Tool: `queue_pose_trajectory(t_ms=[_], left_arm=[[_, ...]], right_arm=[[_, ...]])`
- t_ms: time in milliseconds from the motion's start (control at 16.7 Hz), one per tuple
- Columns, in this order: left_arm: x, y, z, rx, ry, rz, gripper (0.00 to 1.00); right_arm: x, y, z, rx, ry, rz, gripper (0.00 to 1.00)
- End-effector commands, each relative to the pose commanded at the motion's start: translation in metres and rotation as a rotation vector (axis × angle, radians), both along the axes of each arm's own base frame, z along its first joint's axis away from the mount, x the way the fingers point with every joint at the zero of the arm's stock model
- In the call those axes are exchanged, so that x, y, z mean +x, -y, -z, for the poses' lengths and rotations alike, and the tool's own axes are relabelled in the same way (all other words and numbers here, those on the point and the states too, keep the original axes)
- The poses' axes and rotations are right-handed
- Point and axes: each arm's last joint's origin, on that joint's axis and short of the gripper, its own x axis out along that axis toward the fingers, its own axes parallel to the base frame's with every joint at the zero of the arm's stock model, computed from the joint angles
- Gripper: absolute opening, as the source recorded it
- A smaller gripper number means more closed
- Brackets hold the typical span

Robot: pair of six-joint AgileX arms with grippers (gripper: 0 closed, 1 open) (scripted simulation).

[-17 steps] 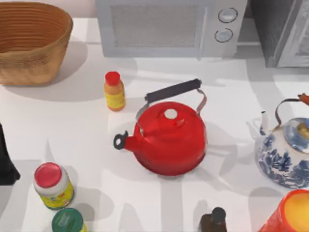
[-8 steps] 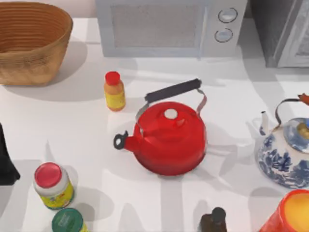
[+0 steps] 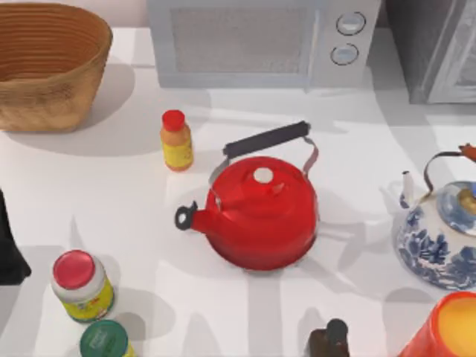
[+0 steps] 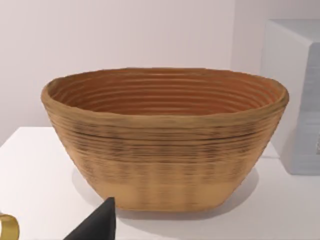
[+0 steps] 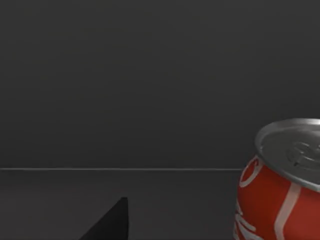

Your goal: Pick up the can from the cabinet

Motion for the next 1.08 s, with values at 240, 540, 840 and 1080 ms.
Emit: queue_pose_trajectory(t_ms=[240,540,840,1080], left_arm=[[0.0,0.0,0.0,0.0,0.0,0.0,1.0],[0.0,0.0,0.0,0.0,0.0,0.0,1.0],[0.0,0.0,0.0,0.0,0.0,0.0,1.0],[0.0,0.0,0.0,0.0,0.0,0.0,1.0]], right_arm=[[0.0,0.0,0.0,0.0,0.0,0.0,0.47],[0.0,0.0,0.0,0.0,0.0,0.0,0.1],[0.0,0.0,0.0,0.0,0.0,0.0,0.0],[0.0,0.0,0.0,0.0,0.0,0.0,0.0]])
